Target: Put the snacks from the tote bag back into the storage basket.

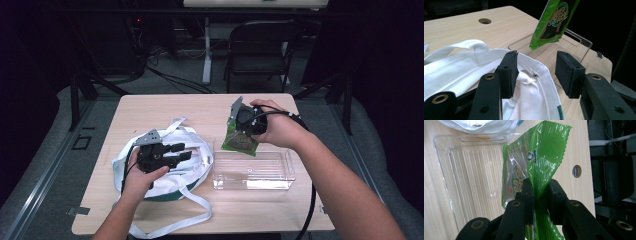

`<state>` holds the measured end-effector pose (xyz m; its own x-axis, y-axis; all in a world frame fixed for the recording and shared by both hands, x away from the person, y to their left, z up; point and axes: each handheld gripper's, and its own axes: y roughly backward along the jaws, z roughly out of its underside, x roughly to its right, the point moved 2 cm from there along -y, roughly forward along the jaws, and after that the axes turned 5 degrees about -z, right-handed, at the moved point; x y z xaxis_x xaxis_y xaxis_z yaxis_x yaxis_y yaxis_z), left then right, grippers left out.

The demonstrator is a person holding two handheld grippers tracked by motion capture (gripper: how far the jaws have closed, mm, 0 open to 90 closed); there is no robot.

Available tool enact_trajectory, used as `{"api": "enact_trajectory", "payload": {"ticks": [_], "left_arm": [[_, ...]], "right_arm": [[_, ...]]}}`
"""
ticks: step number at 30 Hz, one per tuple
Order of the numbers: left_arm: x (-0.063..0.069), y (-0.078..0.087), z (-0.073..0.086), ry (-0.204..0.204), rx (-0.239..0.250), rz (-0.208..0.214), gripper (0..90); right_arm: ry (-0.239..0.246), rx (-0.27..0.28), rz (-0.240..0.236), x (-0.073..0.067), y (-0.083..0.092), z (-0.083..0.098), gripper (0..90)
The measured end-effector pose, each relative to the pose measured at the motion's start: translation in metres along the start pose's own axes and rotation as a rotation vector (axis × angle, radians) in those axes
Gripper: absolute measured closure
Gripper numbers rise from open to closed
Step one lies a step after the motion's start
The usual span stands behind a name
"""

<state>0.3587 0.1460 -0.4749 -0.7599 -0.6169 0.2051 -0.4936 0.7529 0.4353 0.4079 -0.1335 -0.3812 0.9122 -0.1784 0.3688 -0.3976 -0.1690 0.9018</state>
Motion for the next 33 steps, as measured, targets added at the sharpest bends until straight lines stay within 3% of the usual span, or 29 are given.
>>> {"api": "enact_trajectory", "payload": {"ticks": [10,20,33], "left_arm": [[-0.003,0.0,0.001,0.022,0.009,-0.005,47.2],[-0.008,-0.001,0.003,0.008,-0.008,-0.054,45.6],[-0.008,-0.001,0.003,0.009,-0.007,-0.056,45.7]], "right_arm": [[0.03,-0.016,-0.002,-0.002,-0.014,-0.007,77.3],[0.053,-0.034,-0.004,-0.003,-0.026,-0.011,77.1],[0.09,-0.045,0.012,-0.005,-0.04,-0.017,76.8]]}}
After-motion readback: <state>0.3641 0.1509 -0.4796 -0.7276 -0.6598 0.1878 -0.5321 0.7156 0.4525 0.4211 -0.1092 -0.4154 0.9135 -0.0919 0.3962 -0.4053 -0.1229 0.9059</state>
